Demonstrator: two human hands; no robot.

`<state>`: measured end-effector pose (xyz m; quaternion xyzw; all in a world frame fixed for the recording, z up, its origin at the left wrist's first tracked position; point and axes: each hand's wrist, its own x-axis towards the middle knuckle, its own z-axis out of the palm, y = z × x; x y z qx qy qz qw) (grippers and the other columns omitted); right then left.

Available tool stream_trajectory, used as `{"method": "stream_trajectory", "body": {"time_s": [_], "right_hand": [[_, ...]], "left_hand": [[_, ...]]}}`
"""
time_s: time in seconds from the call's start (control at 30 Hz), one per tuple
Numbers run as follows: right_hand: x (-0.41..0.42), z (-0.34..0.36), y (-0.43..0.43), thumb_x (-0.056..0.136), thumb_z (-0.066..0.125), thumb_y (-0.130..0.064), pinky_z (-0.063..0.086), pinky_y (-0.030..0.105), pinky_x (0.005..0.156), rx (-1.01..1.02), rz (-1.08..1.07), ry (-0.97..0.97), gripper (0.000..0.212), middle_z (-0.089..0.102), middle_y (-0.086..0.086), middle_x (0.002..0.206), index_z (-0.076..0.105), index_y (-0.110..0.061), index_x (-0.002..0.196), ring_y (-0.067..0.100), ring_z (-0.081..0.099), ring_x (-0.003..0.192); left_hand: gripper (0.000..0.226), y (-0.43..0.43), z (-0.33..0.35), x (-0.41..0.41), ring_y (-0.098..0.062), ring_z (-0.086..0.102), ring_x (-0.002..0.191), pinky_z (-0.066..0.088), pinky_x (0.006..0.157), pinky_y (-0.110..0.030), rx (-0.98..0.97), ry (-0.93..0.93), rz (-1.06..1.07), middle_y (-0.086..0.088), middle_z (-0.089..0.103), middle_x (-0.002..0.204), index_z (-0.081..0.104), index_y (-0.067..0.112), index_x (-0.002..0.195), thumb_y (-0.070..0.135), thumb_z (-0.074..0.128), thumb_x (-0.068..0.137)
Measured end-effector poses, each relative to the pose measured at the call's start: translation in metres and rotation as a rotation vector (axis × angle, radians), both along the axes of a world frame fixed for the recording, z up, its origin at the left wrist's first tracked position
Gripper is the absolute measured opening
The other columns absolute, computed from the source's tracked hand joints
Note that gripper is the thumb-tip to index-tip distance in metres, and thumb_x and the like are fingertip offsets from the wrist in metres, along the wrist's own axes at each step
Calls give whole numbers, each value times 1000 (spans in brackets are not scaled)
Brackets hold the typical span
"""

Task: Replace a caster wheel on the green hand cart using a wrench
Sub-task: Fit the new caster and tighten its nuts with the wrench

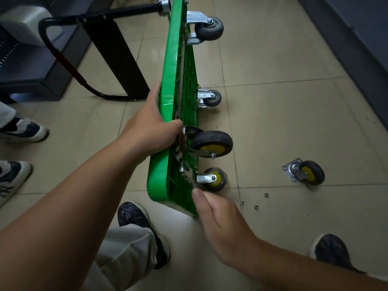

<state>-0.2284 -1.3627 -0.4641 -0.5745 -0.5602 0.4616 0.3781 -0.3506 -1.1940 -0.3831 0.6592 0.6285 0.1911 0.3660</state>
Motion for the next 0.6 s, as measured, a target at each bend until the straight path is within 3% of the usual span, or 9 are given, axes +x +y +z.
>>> {"method": "stream_trajectory", "body": {"time_s": [0.1, 0.23, 0.4, 0.6], "right_hand": [[5, -37, 20, 100, 17, -67, 36, 36, 47, 151, -40, -126, 61, 44, -5, 59, 49, -20, 78, 12, 44, 51], [-8, -55, 54, 107, 19, -50, 26, 23, 48, 298, -148, -213, 56, 44, -7, 64, 53, -11, 85, 11, 40, 53], [-12, -66, 76, 106, 20, -51, 39, 32, 50, 368, -246, -167, 60, 57, 7, 69, 55, -7, 86, 27, 54, 58], [-15, -73, 74, 104, 17, -55, 47, 42, 50, 356, -130, -216, 66, 62, 11, 71, 59, -6, 89, 33, 59, 61]], "left_hand": [[96, 2, -4, -1, -19, 73, 89, 61, 82, -48, 7, 11, 2, 21, 59, 104, 10, 56, 152, 25, 71, 83], [93, 3, -4, 0, -22, 73, 83, 61, 77, -50, 32, 46, -1, 16, 63, 106, 14, 57, 149, 30, 68, 79], [91, 3, -4, 2, -24, 73, 80, 61, 76, -51, 45, 86, -2, 12, 65, 105, 14, 60, 147, 34, 65, 75], [91, 2, -3, 3, -30, 72, 83, 60, 79, -52, 47, 105, 22, 5, 65, 112, 14, 63, 145, 41, 61, 71]]}}
